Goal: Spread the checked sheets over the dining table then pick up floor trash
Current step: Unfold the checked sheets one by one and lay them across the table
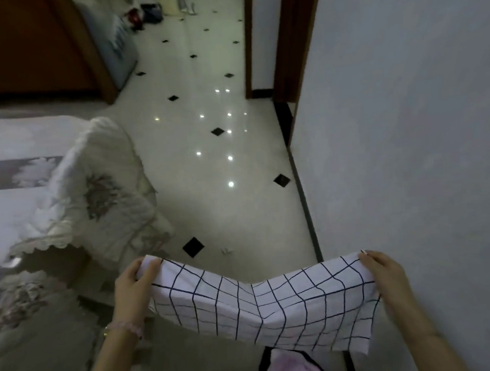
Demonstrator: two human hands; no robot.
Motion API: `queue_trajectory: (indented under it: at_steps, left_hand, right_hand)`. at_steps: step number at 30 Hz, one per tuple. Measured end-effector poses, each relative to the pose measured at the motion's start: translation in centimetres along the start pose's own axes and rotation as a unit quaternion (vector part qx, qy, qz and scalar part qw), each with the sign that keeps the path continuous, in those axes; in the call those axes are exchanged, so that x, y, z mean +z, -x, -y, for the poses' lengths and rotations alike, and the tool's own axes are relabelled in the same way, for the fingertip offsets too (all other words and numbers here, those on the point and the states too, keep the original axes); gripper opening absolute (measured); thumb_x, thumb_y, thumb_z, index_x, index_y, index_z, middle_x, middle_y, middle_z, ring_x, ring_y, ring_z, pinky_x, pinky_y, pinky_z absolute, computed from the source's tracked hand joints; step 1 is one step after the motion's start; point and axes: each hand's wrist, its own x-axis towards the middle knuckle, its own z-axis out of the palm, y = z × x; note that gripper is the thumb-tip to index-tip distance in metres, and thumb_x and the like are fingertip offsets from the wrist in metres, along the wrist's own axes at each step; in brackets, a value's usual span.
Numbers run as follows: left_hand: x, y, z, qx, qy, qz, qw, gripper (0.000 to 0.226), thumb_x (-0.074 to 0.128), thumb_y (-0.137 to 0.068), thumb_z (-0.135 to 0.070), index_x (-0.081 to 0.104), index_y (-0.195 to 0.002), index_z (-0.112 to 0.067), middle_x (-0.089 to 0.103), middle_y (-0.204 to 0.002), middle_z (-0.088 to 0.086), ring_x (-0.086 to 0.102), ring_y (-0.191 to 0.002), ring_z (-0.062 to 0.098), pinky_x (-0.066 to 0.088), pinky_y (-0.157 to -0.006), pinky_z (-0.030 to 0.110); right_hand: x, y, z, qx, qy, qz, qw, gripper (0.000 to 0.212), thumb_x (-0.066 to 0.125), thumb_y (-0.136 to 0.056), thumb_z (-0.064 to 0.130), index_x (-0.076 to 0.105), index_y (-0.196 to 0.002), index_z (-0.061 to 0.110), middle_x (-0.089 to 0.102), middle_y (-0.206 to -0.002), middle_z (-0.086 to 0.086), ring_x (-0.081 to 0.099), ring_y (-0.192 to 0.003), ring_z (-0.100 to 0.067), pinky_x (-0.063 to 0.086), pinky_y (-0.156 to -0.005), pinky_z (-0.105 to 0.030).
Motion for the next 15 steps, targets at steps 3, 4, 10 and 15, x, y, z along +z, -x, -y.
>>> queue_trajectory:
  at_steps: [3, 4, 10, 15]
  left_hand:
    - [-1.9, -2.4, -3.7, 0.021, 0.012, -0.116, 0.993, 0.008, 0.057, -0.089, -0.014, 0.065, -0.088, -0.011, 0.065, -0.083, 0.002, 0.057, -0.077, 0.014, 0.047, -0.063, 0.023]
    - [-2.7, -3.0, -5.0, 0.034, 0.016, -0.157, 0.987, 0.009, 0.057, -0.089, -0.014, 0.064, -0.091, -0.009, 0.064, -0.082, 0.0, 0.056, -0.075, 0.011, 0.048, -0.06, 0.019]
    - [-9.6, -5.8, -11.4, 0.156, 0.035, -0.354, 0.921, 0.009, 0.055, -0.091, -0.012, 0.063, -0.088, -0.015, 0.062, -0.071, -0.011, 0.056, -0.062, -0.01, 0.044, -0.054, 0.003]
    - [-17.2, -10.3, -12.4, 0.193, 0.086, -0.46, 0.862, 0.015, 0.056, -0.09, -0.021, 0.063, -0.078, -0.027, 0.067, -0.065, -0.018, 0.058, -0.062, -0.004, 0.05, -0.055, 0.01]
  right_hand:
    - [6.4, -6.1, 8.1, -0.073, 0.019, 0.1, 0.992, 0.014, 0.057, -0.091, 0.016, 0.063, -0.101, 0.009, 0.062, -0.106, -0.01, 0.055, -0.096, -0.025, 0.043, -0.085, -0.036]
    - [8.8, -7.6, 10.6, -0.094, 0.022, 0.131, 0.987, 0.015, 0.056, -0.091, 0.017, 0.064, -0.101, 0.01, 0.063, -0.106, -0.01, 0.055, -0.096, -0.024, 0.043, -0.083, -0.035]
    - [24.6, -11.5, 23.4, -0.181, -0.021, 0.28, 0.943, 0.014, 0.056, -0.091, 0.023, 0.066, -0.097, 0.015, 0.072, -0.094, 0.002, 0.063, -0.087, -0.013, 0.053, -0.079, -0.027]
    - [38.8, -9.9, 31.1, -0.198, -0.076, 0.386, 0.898, 0.017, 0.054, -0.092, 0.016, 0.062, -0.08, 0.024, 0.069, -0.072, 0.011, 0.063, -0.064, 0.002, 0.052, -0.056, -0.015]
